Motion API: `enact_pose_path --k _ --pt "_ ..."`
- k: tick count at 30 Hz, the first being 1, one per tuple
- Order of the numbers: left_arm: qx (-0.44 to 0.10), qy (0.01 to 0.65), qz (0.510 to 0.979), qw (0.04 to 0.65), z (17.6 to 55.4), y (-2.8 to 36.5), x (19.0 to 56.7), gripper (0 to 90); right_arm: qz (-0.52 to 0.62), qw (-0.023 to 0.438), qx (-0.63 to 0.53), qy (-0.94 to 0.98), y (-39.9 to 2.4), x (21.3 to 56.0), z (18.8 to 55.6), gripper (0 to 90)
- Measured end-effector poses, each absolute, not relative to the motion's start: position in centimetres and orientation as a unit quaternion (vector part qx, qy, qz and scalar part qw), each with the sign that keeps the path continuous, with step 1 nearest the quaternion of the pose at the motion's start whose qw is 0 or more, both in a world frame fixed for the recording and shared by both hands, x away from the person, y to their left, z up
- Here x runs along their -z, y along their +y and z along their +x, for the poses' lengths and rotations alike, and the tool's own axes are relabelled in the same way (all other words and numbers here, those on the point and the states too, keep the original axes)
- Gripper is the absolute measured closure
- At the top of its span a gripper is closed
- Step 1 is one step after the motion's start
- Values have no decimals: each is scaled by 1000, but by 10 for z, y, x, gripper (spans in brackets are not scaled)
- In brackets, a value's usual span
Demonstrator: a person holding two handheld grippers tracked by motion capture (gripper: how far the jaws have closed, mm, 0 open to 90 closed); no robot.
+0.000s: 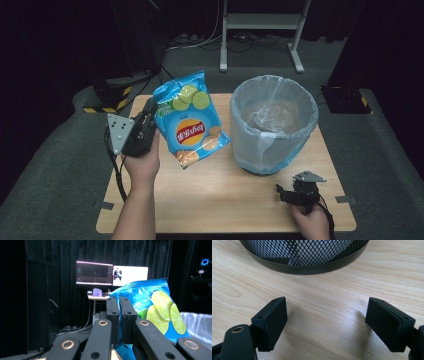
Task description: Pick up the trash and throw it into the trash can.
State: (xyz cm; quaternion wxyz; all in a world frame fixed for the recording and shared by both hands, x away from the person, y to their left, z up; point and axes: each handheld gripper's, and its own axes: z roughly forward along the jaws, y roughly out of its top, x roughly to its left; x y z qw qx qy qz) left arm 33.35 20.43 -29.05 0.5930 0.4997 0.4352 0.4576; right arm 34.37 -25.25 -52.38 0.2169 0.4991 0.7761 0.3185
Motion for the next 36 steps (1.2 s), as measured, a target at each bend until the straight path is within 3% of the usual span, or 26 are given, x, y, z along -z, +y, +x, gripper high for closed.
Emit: enact_pose_path --k 16,36 --pt "-440 427 456 645 348 198 245 871 500 217 -318 776 -252 524 343 181" --pt "-411 387 471 678 388 117 214 871 499 218 -319 776 -252 524 343 187"
